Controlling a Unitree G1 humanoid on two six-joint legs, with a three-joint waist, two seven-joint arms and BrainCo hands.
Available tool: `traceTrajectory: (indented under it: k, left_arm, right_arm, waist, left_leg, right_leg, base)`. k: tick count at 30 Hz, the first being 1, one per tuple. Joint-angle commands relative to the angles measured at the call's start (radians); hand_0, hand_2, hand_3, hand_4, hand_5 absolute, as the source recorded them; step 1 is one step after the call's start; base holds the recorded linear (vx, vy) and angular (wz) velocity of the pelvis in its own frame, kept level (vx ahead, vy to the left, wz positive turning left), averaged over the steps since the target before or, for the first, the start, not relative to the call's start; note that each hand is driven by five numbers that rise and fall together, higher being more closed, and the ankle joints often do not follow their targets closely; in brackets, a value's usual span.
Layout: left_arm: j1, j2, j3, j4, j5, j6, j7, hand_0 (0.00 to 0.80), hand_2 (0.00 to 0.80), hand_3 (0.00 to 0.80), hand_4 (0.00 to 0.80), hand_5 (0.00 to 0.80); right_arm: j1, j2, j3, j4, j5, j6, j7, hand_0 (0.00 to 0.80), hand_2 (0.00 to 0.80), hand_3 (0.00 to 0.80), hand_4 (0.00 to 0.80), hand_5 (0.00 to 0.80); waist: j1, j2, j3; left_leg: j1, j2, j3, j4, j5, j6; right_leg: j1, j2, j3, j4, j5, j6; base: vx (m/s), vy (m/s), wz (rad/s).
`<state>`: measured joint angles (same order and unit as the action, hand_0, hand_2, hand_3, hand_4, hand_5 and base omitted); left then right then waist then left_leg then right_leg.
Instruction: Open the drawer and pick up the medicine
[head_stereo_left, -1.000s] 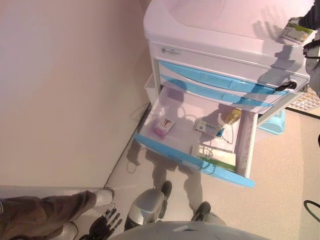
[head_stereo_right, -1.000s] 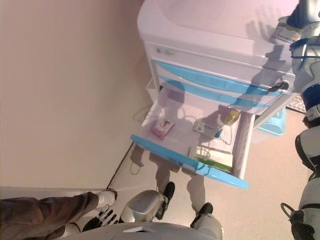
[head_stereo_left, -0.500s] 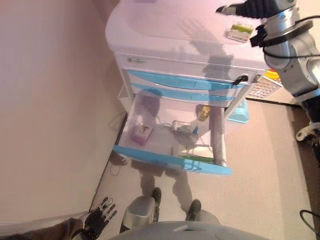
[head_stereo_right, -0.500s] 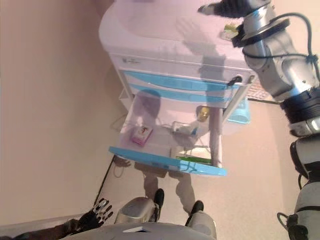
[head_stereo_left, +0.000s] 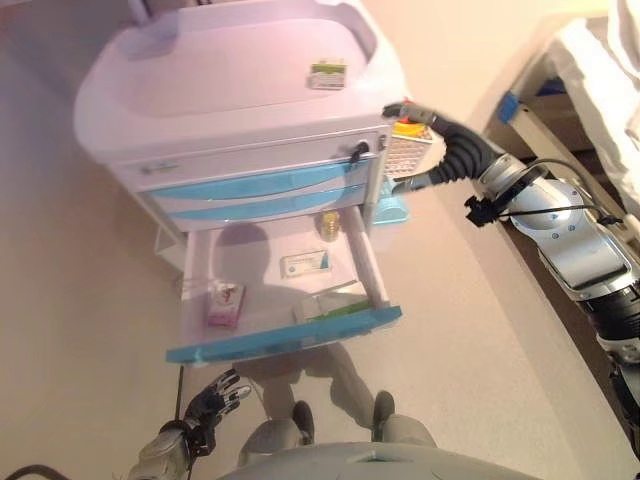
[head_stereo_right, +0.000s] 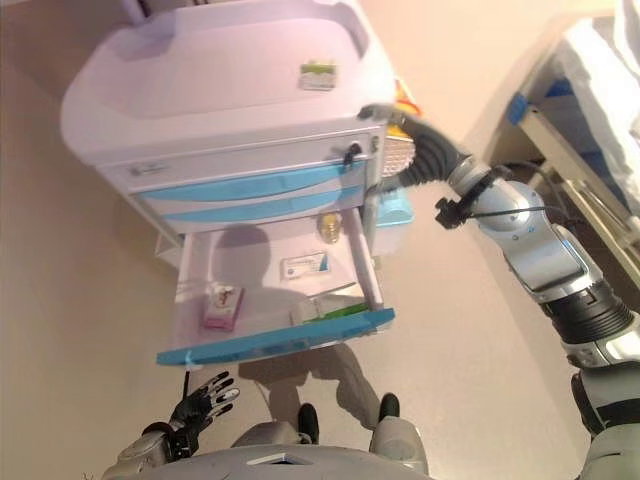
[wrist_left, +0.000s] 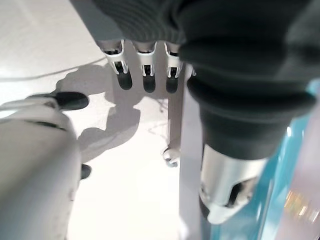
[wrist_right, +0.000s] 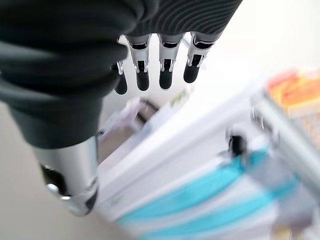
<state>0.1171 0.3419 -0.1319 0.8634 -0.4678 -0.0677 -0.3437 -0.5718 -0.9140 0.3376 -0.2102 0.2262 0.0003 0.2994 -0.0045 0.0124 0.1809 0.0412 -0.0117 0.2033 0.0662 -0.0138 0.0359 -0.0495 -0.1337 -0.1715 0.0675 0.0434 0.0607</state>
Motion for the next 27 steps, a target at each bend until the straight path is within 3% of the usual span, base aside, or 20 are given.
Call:
traceTrajectory:
  k: [1, 4, 6, 12, 18, 22, 25, 27]
  left_arm:
    - [-0.058, 0.065, -0.054, -0.046, 0.041, -0.015, 0.015, 0.000, 0.000, 0.000, 0.000, 0.000]
    - [-0.077, 0.067, -0.077, -0.048, 0.046, -0.021, 0.023, 0.000, 0.000, 0.000, 0.000, 0.000]
    - [-0.094, 0.071, -0.091, -0.049, 0.067, -0.022, 0.026, 0.000, 0.000, 0.000, 0.000, 0.000]
    - [-0.127, 0.087, -0.133, -0.015, 0.094, -0.034, 0.024, 0.000, 0.000, 0.000, 0.000, 0.000]
    - [-0.172, 0.142, -0.157, 0.045, 0.200, -0.124, 0.065, 0.000, 0.000, 0.000, 0.000, 0.000]
    - [-0.229, 0.229, -0.167, 0.044, 0.325, -0.151, 0.176, 0.000, 0.000, 0.000, 0.000, 0.000]
    - [-0.266, 0.281, -0.184, 0.063, 0.447, -0.173, 0.288, 0.000, 0.000, 0.000, 0.000, 0.000]
    - [-0.307, 0.319, -0.220, 0.071, 0.518, -0.135, 0.363, 0.000, 0.000, 0.000, 0.000, 0.000]
  right_arm:
    - [-0.043, 0.004, -0.048, -0.068, 0.148, -0.078, 0.110, 0.000, 0.000, 0.000, 0.000, 0.000]
    - [0.029, 0.015, -0.070, -0.118, 0.224, -0.093, 0.234, 0.000, 0.000, 0.000, 0.000, 0.000]
    - [0.077, 0.014, -0.080, -0.158, 0.272, -0.063, 0.344, 0.000, 0.000, 0.000, 0.000, 0.000]
    - [0.211, -0.008, -0.078, -0.186, 0.302, -0.004, 0.485, 0.000, 0.000, 0.000, 0.000, 0.000]
    - [0.372, -0.029, -0.101, -0.123, 0.200, 0.057, 0.607, 0.000, 0.000, 0.000, 0.000, 0.000]
    - [0.495, -0.068, -0.115, -0.024, 0.151, 0.093, 0.573, 0.000, 0.000, 0.000, 0.000, 0.000]
    - [0.572, -0.071, -0.121, 0.078, 0.110, 0.048, 0.563, 0.000, 0.000, 0.000, 0.000, 0.000]
    - [0.617, -0.077, -0.128, 0.130, 0.133, 0.027, 0.565, 0.000, 0.000, 0.000, 0.000, 0.000]
  waist:
    - [0.017, 0.010, 0.003]
    - [-0.008, 0.011, 0.001]
    - [-0.025, 0.010, 0.001]
    - [-0.068, 0.012, 0.009]
    - [-0.126, 0.020, 0.043]
    - [-0.161, 0.027, 0.078]
    - [-0.184, 0.034, 0.101]
    - [-0.205, 0.039, 0.122]
  left_leg:
    - [-0.015, -0.007, -0.042, 0.005, -0.094, -0.015]
    - [-0.012, -0.003, -0.023, 0.005, -0.096, -0.018]
    - [-0.009, -0.001, -0.015, 0.008, -0.100, -0.019]
    - [-0.004, 0.005, 0.004, 0.016, -0.103, -0.019]
    - [-0.014, 0.006, 0.033, 0.032, -0.106, -0.022]
    - [-0.022, 0.005, 0.055, 0.050, -0.110, -0.024]
    - [-0.032, 0.002, 0.068, 0.062, -0.111, -0.024]
    - [-0.035, -0.002, 0.077, 0.073, -0.114, -0.025]
  right_leg:
    - [0.013, -0.061, -0.023, 0.144, -0.138, 0.075]
    - [0.008, -0.061, -0.018, 0.140, -0.134, 0.078]
    - [0.003, -0.059, -0.009, 0.141, -0.133, 0.079]
    - [-0.012, -0.053, 0.018, 0.148, -0.127, 0.082]
    - [-0.047, -0.046, 0.057, 0.160, -0.121, 0.082]
    - [-0.066, -0.047, 0.077, 0.167, -0.116, 0.082]
    - [-0.080, -0.049, 0.088, 0.170, -0.112, 0.081]
    - [-0.086, -0.051, 0.095, 0.178, -0.115, 0.081]
  base:
    - [-0.065, -0.029, -0.14]
    - [-0.056, -0.030, -0.10]
    - [-0.030, -0.028, -0.07]
    - [-0.012, -0.013, -0.11]
    - [-0.029, 0.040, -0.17]
    - [-0.044, 0.100, -0.18]
    - [-0.041, 0.111, -0.14]
    - [-0.023, 0.140, -0.18]
